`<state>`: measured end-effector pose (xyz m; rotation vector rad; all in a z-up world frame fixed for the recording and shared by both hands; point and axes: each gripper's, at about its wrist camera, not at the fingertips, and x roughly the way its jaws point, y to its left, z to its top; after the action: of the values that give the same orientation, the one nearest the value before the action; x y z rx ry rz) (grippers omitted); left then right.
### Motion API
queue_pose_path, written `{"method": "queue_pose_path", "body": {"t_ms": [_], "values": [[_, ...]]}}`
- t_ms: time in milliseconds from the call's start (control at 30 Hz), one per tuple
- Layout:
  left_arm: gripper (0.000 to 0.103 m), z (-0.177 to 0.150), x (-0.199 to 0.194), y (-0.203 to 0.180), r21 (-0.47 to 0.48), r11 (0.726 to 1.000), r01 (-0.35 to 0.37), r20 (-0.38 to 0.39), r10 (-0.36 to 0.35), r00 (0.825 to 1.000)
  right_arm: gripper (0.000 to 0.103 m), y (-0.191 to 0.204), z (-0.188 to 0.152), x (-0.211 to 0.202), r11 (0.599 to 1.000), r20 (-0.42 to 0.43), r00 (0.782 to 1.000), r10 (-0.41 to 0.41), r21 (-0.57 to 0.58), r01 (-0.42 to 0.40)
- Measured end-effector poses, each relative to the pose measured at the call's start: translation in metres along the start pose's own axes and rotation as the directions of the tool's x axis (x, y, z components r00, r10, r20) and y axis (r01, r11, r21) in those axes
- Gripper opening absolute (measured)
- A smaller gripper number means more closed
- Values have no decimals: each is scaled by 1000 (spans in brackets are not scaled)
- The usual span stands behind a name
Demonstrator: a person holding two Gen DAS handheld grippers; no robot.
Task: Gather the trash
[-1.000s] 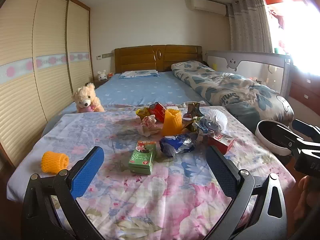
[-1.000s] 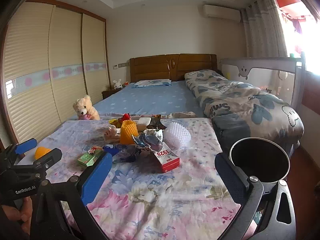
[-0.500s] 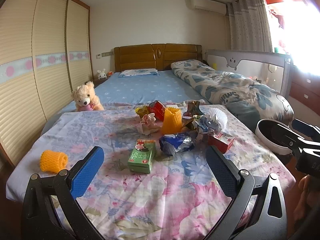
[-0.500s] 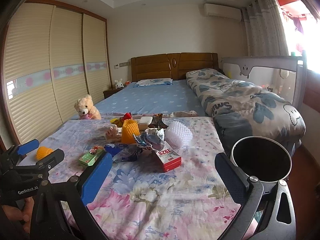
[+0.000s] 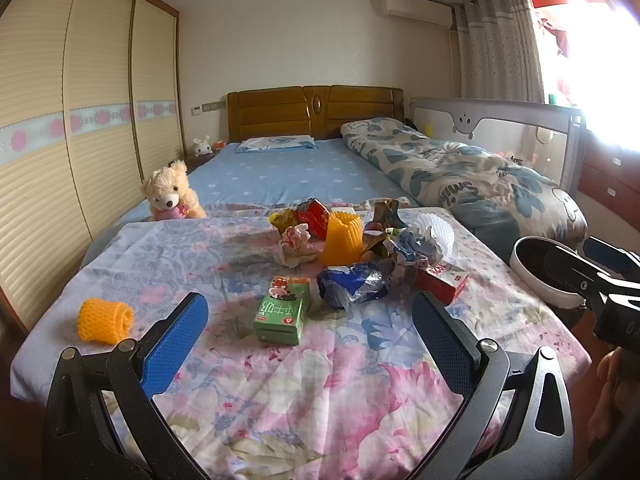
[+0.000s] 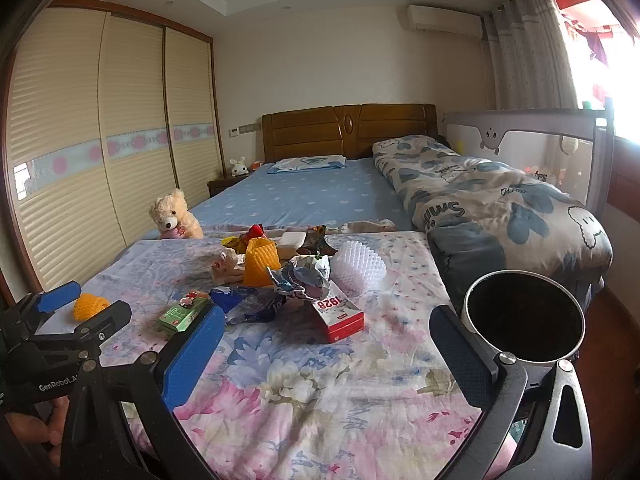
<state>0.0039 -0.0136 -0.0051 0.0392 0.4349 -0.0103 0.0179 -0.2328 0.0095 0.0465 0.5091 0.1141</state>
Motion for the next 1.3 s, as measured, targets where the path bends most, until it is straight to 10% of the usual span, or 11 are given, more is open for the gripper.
{"method": "queue_pose_path", "body": {"t_ms": [900,1300], "values": [[103,-4,2,-1,-3,1000,4,-7,-4,1000,103,0,-4,4,1000,-15,1000,9,4,-9],[103,-20,32,13,-43,999,0,-130,-6,992,103,-3,-3,30,999,-97,994,42,9,-42]]}}
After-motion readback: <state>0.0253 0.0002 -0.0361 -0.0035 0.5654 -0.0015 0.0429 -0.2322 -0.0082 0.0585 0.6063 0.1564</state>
